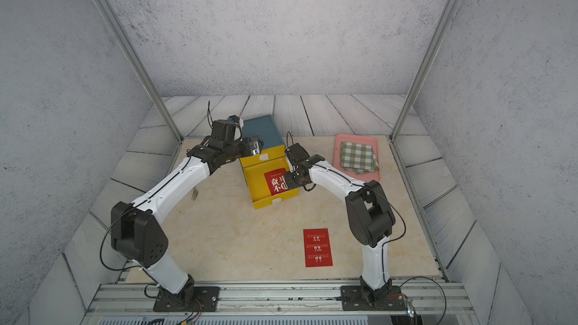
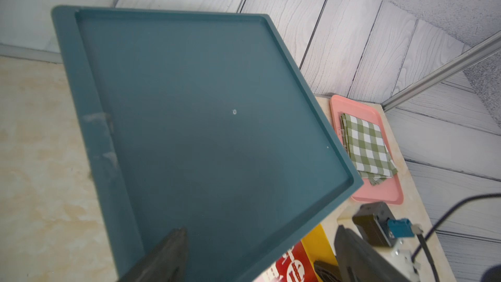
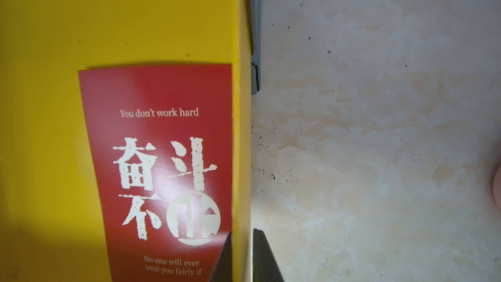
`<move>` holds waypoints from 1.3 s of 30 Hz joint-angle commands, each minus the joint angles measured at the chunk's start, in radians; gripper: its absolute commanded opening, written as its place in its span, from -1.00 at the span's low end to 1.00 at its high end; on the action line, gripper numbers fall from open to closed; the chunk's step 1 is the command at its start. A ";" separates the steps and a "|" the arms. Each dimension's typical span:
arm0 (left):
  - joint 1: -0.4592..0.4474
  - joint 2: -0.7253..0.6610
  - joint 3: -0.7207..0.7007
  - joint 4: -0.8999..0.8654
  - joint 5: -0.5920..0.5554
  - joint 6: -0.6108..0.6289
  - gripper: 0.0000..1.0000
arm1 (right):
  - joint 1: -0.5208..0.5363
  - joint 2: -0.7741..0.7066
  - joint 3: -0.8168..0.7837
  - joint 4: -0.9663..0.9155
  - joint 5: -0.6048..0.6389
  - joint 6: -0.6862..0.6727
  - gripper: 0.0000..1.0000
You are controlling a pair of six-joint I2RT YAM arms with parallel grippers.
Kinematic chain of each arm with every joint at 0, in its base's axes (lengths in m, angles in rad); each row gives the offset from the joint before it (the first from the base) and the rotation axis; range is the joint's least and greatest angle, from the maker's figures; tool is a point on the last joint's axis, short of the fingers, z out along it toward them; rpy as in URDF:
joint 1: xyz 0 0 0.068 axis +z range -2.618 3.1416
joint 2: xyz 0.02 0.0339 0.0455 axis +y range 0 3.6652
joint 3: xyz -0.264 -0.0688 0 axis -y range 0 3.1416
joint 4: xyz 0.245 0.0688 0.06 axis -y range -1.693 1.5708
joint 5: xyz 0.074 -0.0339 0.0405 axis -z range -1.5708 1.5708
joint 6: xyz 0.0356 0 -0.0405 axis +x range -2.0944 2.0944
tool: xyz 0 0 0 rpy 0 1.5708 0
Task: Take the postcards out of the drawer
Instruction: Adjust the drawer in the storage box, then pick up the postcard from the drawer.
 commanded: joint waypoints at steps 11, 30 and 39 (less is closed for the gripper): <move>-0.140 -0.150 -0.191 0.051 0.062 -0.150 0.82 | 0.001 -0.008 -0.038 0.047 -0.026 -0.009 -0.19; -0.264 -0.043 -0.331 0.061 -0.073 -0.308 0.82 | -0.008 -0.037 -0.017 0.032 -0.065 -0.009 -0.15; -0.259 0.039 -0.302 0.059 -0.101 -0.350 0.82 | -0.011 -0.063 -0.037 0.028 -0.066 -0.017 -0.15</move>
